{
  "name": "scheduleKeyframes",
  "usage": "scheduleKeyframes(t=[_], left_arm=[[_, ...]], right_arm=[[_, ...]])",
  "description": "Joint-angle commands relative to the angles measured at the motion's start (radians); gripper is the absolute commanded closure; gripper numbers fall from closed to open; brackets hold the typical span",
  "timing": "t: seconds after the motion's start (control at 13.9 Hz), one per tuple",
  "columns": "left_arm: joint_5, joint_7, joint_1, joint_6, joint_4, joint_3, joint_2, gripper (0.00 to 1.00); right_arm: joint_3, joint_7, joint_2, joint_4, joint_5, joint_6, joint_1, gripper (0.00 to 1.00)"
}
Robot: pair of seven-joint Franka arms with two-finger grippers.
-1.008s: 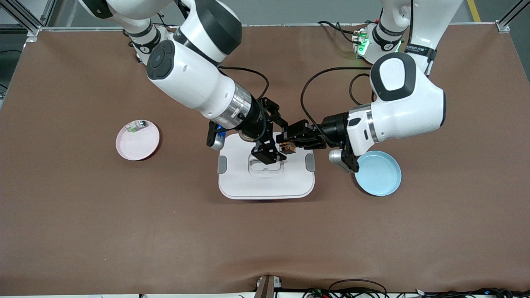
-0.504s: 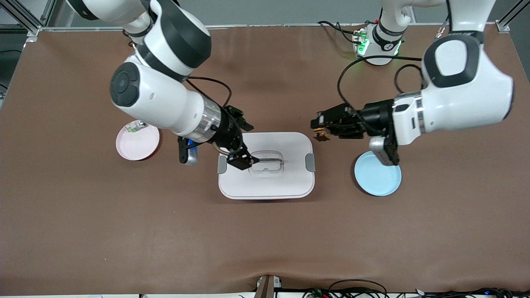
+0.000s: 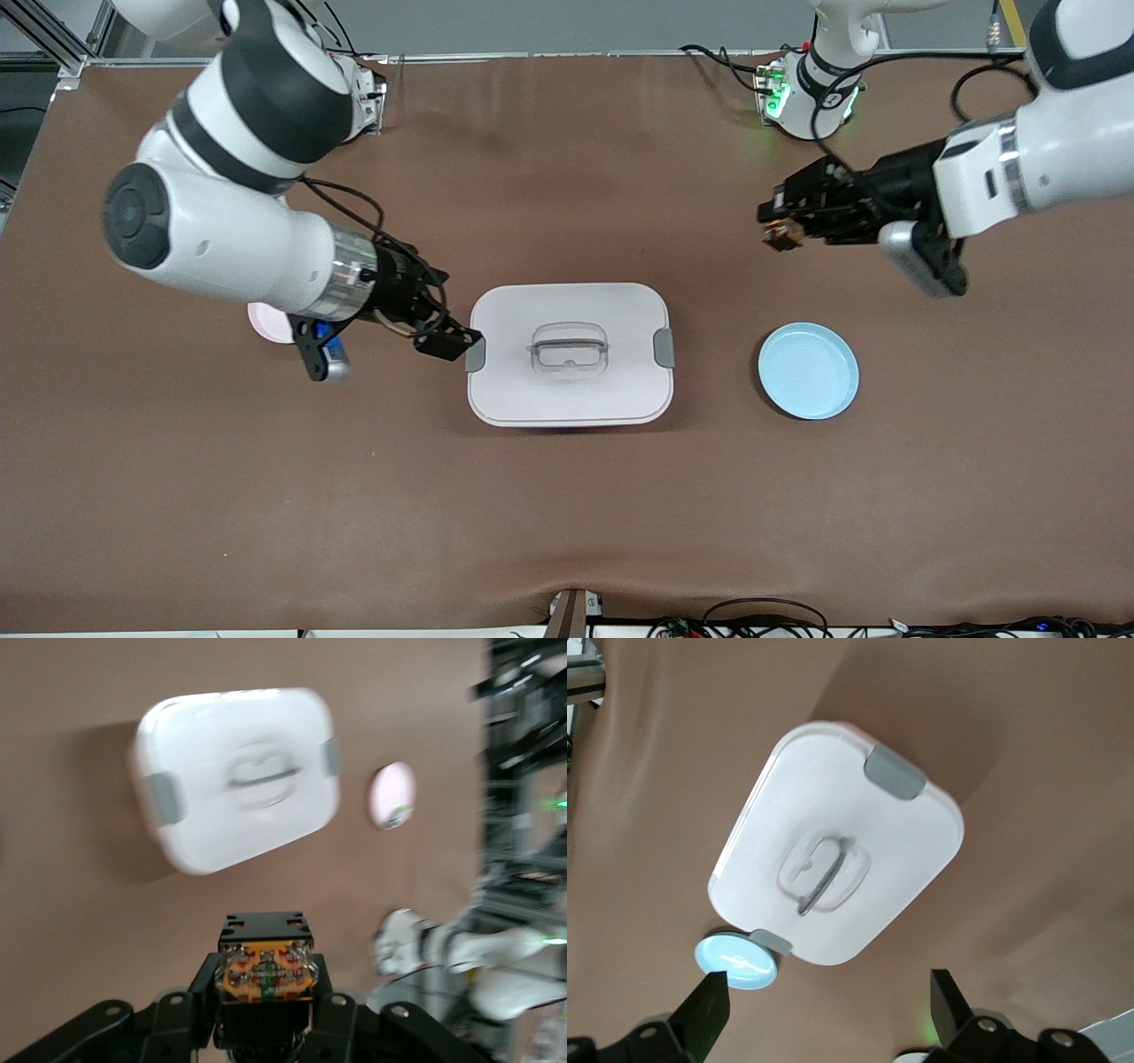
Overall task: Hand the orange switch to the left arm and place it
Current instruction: 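Open the right gripper and withdraw while the left gripper lifts the switch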
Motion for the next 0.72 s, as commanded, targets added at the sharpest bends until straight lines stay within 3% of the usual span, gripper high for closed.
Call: scheduleKeyframes(t=[0.0,0.29,0.65], left_arm=[[0.166,-0.027,0.003,-0.116,0.086,0.001,-0.016,1.00],[0.401,-0.057,0.000,-0.152,0.097,-0.010,-0.026,1.00],[0.512,-0.298,0.040,-0.152,0.088,0.004,0.000,1.00]], right_arm=[[0.008,-0.201,-0.022,-0.001,-0.049,-0.082,-0.053,0.00],[0.008,-0.548,-0.068,-0.006,-0.195,-0.202,-0.102,0.00],[0.008,-0.847,-0.099,-0.007,-0.325,-0.341,-0.151,0.00]])
